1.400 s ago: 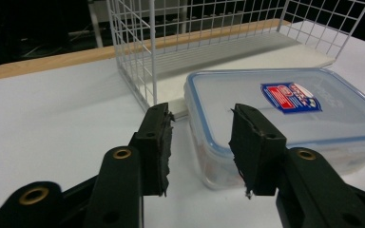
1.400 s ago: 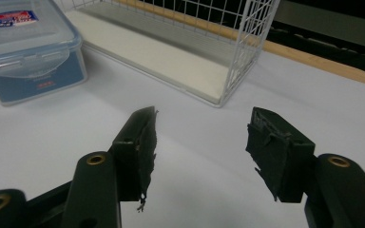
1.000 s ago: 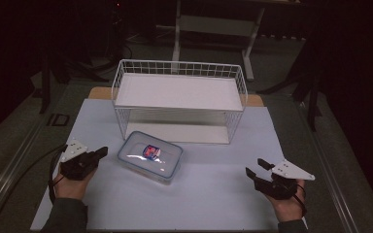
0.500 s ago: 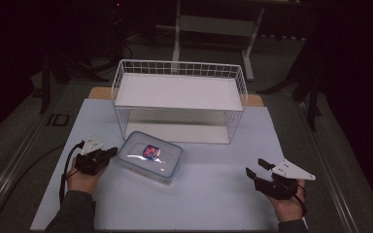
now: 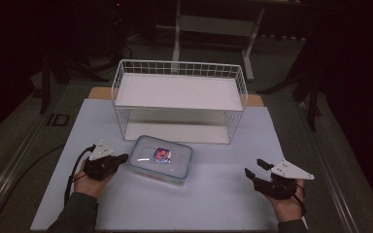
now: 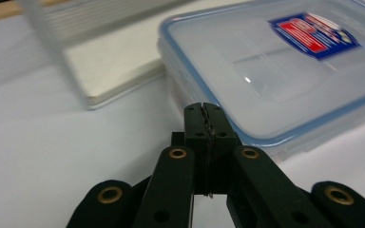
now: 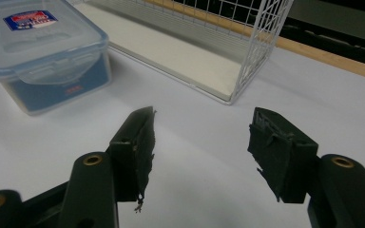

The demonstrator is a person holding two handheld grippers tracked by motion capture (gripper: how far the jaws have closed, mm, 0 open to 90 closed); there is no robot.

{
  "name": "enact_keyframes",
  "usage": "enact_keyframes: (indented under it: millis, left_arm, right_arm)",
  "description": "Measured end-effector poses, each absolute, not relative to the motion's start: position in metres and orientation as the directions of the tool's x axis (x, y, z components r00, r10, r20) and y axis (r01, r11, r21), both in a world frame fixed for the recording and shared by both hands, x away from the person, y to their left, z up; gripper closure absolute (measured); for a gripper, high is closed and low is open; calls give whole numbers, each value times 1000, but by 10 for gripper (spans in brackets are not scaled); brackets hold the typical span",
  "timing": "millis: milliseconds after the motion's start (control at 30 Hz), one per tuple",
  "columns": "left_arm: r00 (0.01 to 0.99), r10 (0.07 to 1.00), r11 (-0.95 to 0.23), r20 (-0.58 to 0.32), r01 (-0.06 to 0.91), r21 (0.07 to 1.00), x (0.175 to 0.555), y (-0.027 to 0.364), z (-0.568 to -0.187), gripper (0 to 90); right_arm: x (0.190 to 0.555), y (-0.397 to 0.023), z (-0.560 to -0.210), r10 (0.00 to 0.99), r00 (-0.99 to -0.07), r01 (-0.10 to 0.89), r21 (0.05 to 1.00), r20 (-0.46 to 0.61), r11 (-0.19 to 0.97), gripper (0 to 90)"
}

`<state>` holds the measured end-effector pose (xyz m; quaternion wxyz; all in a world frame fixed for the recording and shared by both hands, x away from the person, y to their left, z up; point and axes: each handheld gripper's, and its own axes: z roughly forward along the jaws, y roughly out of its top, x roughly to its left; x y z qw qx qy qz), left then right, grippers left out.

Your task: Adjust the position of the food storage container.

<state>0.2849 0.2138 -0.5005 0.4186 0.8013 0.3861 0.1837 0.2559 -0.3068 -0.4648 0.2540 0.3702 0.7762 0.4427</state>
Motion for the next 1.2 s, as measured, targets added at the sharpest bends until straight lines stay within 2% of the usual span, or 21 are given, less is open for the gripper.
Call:
enact_keyframes:
  millis: [200,433,533,833,1033,1200]
  left_arm:
    - [712,702,-418,-18,432,799,276,179,-496,895]
    - [743,668,-421,-45,427,801,272,156,-496,886]
    - [734,674,-389,-81,447,806,273,160,-495,795]
    - [705,701,-322,-106,445,836,270,166,-485,581]
    - [680,723,-265,-121,435,860,268,167,-480,486]
    - [659,738,-241,-141,454,858,271,166,-482,445]
  right_arm:
    - [257,-305,-465,798,-600,352,875,-61,332,408]
    - [261,-296,-464,788,-614,348,878,-53,330,408]
    - [262,-294,-463,785,-618,344,880,-49,326,410]
    - [264,-284,-460,775,-632,334,894,-24,300,412]
    - [270,-274,-460,757,-654,335,892,-12,303,407]
    - [273,-268,-461,743,-669,336,888,-9,313,404]
